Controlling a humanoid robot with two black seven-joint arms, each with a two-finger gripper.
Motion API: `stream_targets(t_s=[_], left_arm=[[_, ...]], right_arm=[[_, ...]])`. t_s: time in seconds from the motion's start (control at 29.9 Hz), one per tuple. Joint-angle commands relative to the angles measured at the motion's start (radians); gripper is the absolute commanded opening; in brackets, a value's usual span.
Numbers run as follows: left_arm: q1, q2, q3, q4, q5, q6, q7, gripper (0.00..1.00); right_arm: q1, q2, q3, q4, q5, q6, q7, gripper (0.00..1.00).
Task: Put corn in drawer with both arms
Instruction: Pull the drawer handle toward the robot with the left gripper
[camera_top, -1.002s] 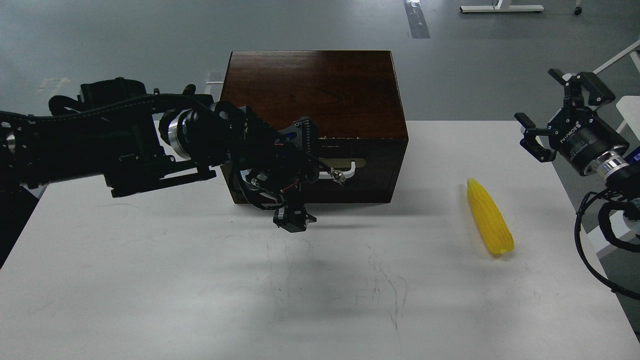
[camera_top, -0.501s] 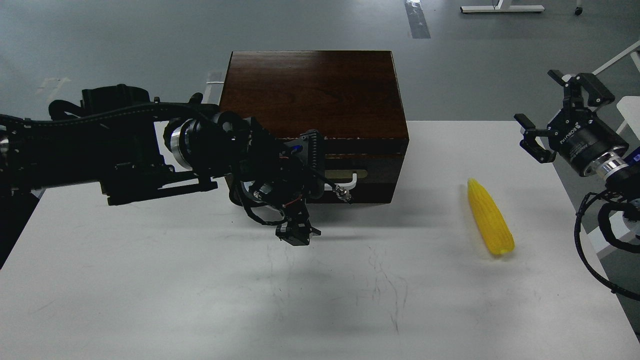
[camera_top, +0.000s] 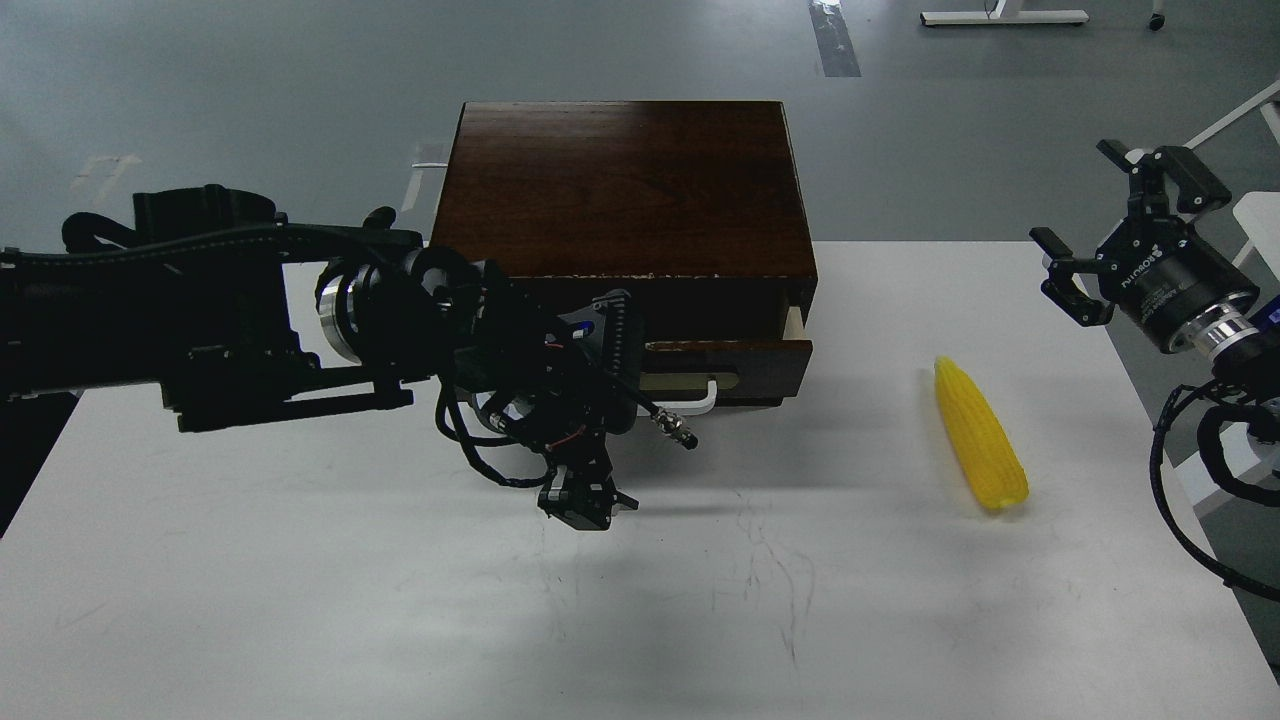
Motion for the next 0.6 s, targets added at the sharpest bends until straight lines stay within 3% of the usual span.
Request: stream_targets(t_s=[0.0, 0.57], left_arm=[[0.002, 0.016, 0.0, -0.026, 0.002, 0.0, 0.0, 0.98], [0.002, 0.053, 0.001, -0.026, 0.022, 0.0, 0.0, 0.98]], right_arm=[[0.0, -0.008, 0.002, 0.0, 0.0, 0.0, 0.0, 1.0], [0.0, -0.018, 0.014, 0.001, 0.0, 0.0, 0.0, 1.0]])
